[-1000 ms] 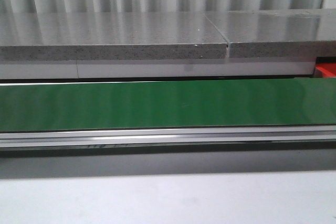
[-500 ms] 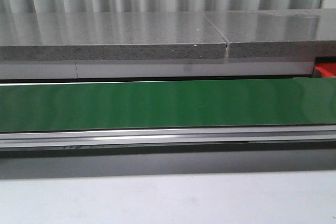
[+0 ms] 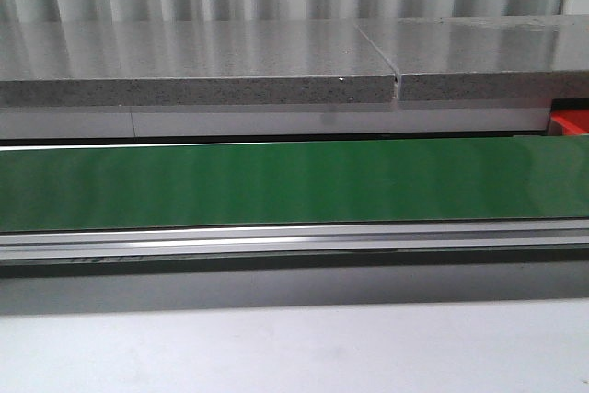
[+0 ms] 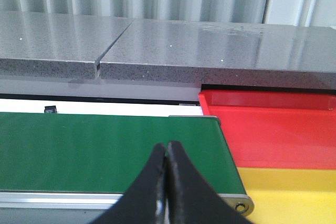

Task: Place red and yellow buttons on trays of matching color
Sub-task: 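Carry the yellow button onto the green belt and open the left gripper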

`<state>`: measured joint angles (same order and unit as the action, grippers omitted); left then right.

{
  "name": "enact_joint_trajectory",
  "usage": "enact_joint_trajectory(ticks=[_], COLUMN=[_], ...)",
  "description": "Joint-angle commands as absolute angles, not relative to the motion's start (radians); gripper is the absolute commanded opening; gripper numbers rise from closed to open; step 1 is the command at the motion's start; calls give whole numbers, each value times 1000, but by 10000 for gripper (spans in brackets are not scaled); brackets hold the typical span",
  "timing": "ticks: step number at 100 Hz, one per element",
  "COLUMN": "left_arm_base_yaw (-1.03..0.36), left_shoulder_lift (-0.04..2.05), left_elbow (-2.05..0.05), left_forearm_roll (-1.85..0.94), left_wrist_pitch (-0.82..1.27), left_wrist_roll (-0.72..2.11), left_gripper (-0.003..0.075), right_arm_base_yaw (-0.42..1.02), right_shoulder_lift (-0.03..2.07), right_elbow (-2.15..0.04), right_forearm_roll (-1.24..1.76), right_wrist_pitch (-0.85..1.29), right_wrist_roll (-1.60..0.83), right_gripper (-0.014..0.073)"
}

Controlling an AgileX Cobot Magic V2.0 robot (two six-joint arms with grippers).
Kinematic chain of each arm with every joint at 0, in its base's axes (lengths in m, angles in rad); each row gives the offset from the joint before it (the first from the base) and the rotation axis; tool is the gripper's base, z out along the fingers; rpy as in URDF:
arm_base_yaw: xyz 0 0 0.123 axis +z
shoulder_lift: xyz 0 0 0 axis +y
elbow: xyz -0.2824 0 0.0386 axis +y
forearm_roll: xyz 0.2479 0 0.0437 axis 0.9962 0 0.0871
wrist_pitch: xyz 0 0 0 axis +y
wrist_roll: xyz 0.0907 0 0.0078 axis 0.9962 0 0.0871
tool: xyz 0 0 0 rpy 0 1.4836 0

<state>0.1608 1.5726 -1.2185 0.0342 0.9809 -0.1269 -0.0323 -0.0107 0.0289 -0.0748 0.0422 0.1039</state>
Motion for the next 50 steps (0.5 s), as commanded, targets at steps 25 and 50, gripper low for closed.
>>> enact_joint_trajectory(ticks=[25, 50], left_arm_base_yaw=[154, 148], left_shoulder_lift=[1573, 1533], left_elbow=[-1270, -1275], left_forearm_roll=[27, -136], left_wrist_pitch=[998, 980], left_wrist_roll=[-99, 55], left_gripper=[477, 621], right_arm_base_yaw=[-37, -37], right_shoulder_lift=[-24, -24], right_elbow=[23, 23], right_forearm_roll=[-87, -87], right_wrist_pitch=[-37, -37], right_wrist_roll=[98, 98], right_gripper=[-69, -69])
